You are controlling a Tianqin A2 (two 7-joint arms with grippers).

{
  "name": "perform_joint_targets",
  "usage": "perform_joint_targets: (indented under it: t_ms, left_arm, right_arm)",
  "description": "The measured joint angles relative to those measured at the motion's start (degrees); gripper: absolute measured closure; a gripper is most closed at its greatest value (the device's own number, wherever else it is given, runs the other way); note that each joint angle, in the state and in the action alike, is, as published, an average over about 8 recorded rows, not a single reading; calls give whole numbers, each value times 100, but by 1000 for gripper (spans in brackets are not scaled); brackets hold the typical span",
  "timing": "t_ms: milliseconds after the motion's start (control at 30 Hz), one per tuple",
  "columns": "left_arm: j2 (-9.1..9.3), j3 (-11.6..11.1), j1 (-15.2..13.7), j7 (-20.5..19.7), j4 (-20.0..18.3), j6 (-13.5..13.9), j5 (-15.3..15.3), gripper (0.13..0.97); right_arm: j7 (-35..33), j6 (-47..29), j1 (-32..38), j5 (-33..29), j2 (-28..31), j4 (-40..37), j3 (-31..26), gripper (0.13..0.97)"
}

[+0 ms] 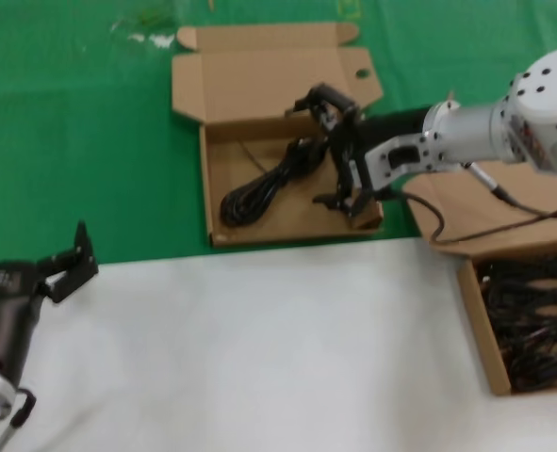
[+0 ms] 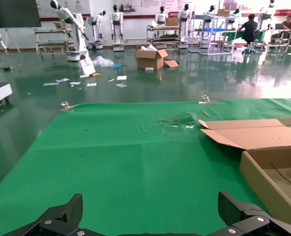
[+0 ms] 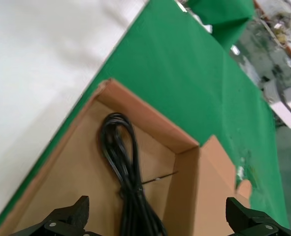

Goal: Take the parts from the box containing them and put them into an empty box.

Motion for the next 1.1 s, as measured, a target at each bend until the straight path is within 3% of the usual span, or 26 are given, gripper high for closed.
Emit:
perform_joint_targets:
  t_ms: [1100]
  left_arm:
    - [0,0,0,4,0,0,-1,132]
  right_arm:
    - [2360,2296,-2852,853,54,2663,1183,129]
